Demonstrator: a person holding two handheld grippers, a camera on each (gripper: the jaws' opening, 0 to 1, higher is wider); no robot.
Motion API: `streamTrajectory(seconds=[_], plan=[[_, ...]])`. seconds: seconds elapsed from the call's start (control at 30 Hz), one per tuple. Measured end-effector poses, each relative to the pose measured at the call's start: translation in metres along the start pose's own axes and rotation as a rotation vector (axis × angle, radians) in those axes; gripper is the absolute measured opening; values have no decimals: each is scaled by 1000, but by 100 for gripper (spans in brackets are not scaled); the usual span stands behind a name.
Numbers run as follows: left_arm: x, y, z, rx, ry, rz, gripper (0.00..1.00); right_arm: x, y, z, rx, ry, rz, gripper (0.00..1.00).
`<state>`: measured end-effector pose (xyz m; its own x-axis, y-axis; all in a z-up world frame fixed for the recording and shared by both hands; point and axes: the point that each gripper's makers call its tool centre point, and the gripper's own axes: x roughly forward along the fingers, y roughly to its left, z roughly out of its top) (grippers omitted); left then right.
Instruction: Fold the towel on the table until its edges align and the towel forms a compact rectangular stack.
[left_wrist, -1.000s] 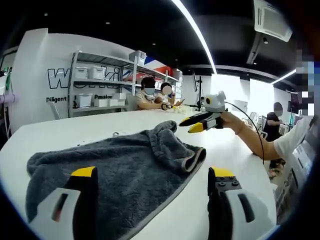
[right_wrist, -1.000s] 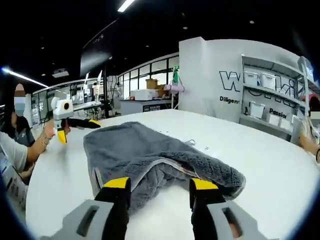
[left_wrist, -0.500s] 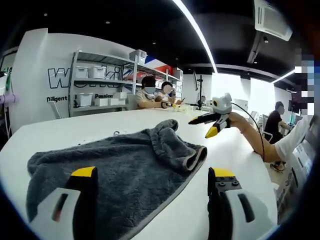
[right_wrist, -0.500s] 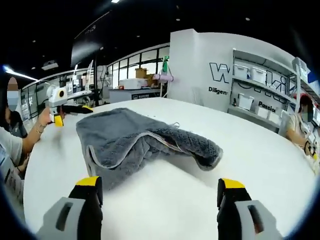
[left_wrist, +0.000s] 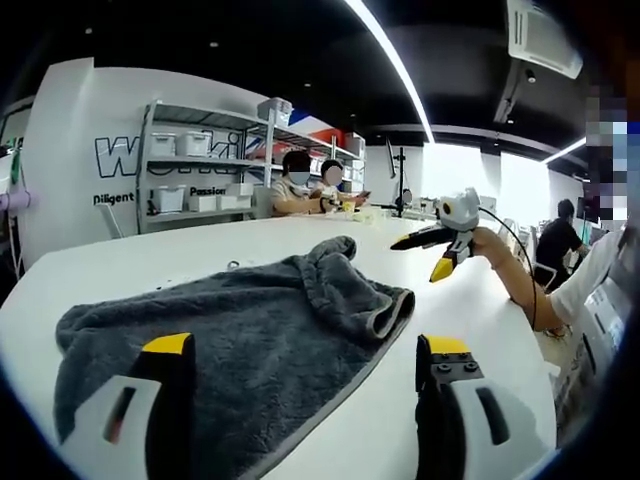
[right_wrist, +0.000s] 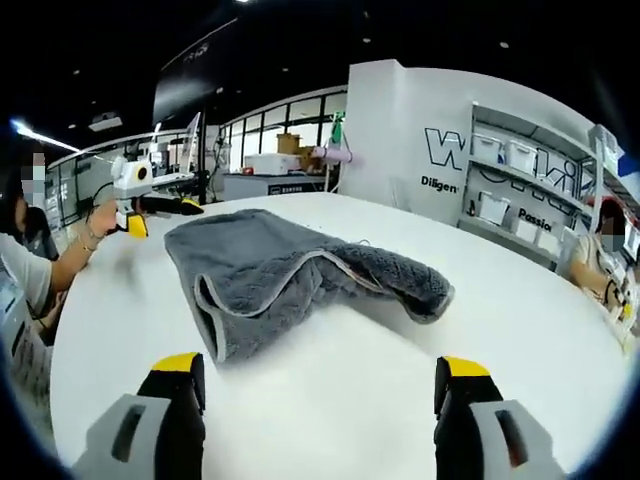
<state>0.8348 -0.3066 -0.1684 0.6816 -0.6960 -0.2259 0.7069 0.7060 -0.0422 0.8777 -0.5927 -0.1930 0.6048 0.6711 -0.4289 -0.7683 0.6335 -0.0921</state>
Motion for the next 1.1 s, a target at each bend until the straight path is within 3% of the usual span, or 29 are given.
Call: streamTrajectory(seconds=[0.47, 0.73, 0.93, 1.1], plan=[[3, -3, -5, 15, 22, -9, 96, 3, -4, 10, -2, -64, -9, 100], [2, -2, -3, 14, 13, -3, 96, 3, -17, 13, 71, -105, -44, 99], [3, -6, -3, 18, 14, -14, 96, 2, -41, 11, 148, -132, -110, 87], [2, -6, -4, 20, 18, -17, 96, 16, -54, 11, 177, -104, -130, 73]])
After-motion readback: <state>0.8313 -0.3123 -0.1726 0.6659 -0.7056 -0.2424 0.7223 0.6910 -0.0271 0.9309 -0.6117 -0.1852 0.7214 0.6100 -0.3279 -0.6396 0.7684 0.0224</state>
